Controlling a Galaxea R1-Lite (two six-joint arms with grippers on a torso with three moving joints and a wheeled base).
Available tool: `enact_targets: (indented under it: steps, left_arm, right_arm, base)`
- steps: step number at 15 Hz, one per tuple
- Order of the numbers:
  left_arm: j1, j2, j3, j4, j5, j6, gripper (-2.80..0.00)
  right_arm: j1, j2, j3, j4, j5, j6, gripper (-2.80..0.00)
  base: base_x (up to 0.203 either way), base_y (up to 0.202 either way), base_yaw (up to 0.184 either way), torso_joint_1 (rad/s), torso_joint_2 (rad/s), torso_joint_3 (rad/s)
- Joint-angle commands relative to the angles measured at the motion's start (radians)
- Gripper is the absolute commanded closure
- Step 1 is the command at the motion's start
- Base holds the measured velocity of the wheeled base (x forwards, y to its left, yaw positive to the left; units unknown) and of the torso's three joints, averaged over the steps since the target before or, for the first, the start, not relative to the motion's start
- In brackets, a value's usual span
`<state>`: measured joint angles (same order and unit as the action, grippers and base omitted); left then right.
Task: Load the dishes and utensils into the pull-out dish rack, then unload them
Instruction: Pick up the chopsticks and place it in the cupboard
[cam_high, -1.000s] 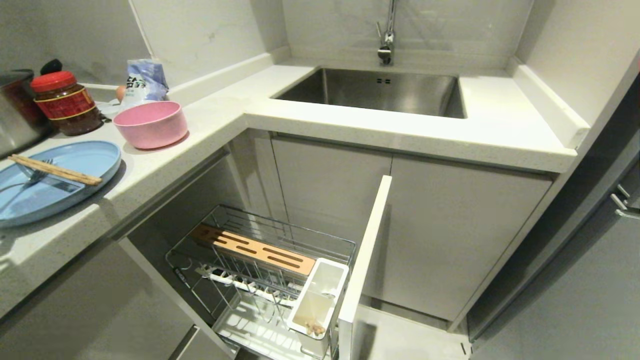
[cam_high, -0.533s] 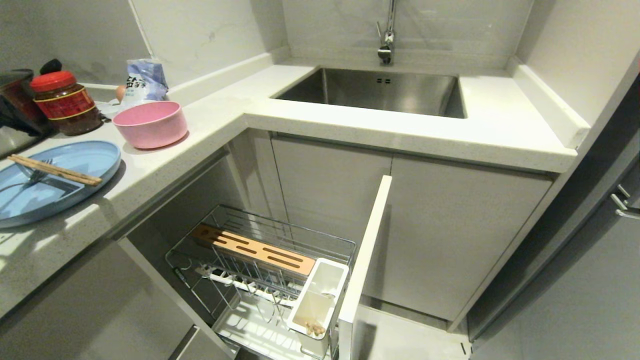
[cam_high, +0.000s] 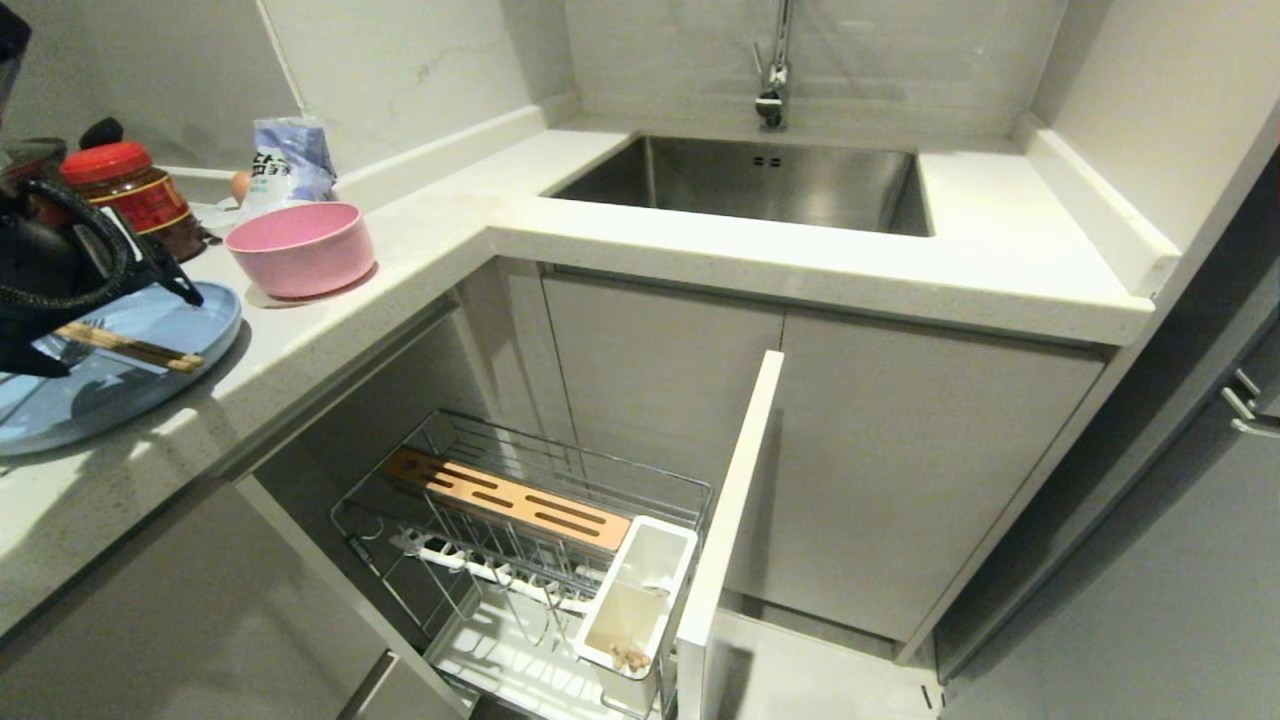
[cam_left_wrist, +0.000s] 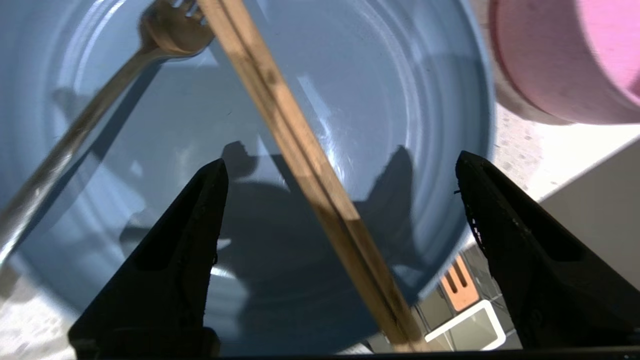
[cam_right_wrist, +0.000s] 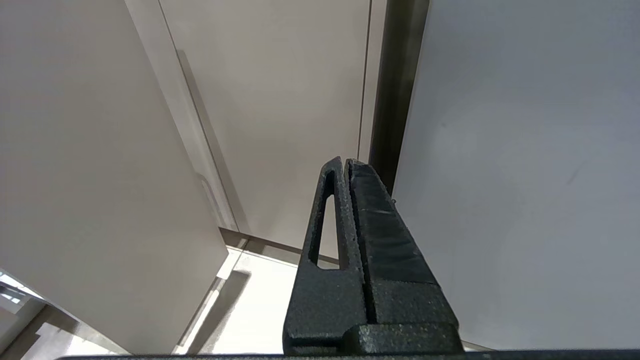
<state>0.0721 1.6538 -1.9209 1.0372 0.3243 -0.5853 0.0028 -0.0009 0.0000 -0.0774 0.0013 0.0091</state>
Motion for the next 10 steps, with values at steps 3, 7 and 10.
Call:
enact_targets:
  steps: [3,7,10]
  left_arm:
    - [0.002,0.044,-0.003,0.001,0.006,-0.004,-2.8]
    - [0.002,0.056,-0.001,0.001,0.007,-0.002,0.0]
    - [0.0,0.057,-0.003,0.001,0.007,-0.003,0.0]
  right_arm:
    - [0.0,-0.001,0.026,-0.001,0.0,0.0,0.0]
    - [0.0,-0.001,0.026,-0.001,0.0,0.0,0.0]
    - [0.0,-0.001,0.026,-0.001,0.0,0.0,0.0]
  base:
    - [0.0,0.0,0.0,0.0,0.0,0.0]
    - [0.0,0.0,0.0,0.0,0.0,0.0]
    - [0.0,0.0,0.0,0.0,0.0,0.0]
